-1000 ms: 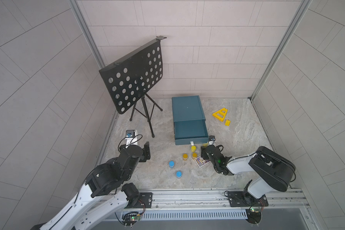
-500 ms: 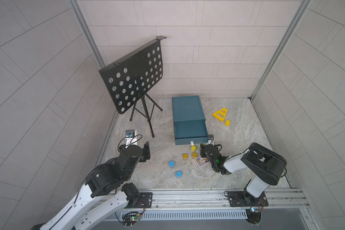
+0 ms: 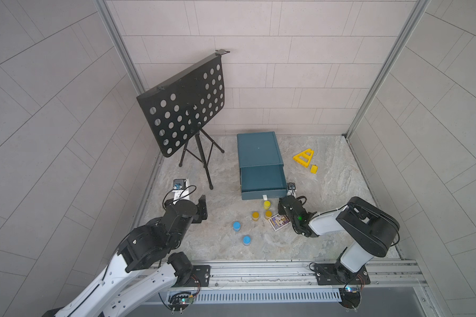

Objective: Put the paint cans in the drawer according to color
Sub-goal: Pick up the paint can at the center of the board.

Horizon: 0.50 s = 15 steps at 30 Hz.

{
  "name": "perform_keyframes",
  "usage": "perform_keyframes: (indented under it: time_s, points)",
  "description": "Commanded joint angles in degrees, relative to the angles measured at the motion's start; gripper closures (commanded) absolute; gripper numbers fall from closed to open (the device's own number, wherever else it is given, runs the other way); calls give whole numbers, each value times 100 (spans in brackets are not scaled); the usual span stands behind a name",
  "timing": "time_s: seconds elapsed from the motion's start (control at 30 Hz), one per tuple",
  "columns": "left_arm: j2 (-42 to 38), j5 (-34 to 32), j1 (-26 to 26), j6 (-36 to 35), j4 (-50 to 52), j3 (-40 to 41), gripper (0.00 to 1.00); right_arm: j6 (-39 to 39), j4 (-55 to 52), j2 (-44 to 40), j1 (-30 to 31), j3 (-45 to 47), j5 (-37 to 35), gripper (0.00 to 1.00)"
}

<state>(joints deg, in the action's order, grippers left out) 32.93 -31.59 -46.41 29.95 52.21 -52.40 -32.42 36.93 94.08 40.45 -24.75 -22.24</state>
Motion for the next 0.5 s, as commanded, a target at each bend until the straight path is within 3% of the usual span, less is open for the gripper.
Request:
perform_keyframes:
  time_s: [0.0, 0.2, 0.47]
  points:
    - [-58, -110, 25, -42, 90, 28, 14, -96, -344, -213, -21, 18, -14, 71]
    - [1, -84, 20, -42, 88, 28, 14, -413, -1178, -1158, -206, 259, 54, 71]
    - [21, -72, 21, -34, 71, 37, 14, -644, -3868, -3050, -885, -39, 742, 71]
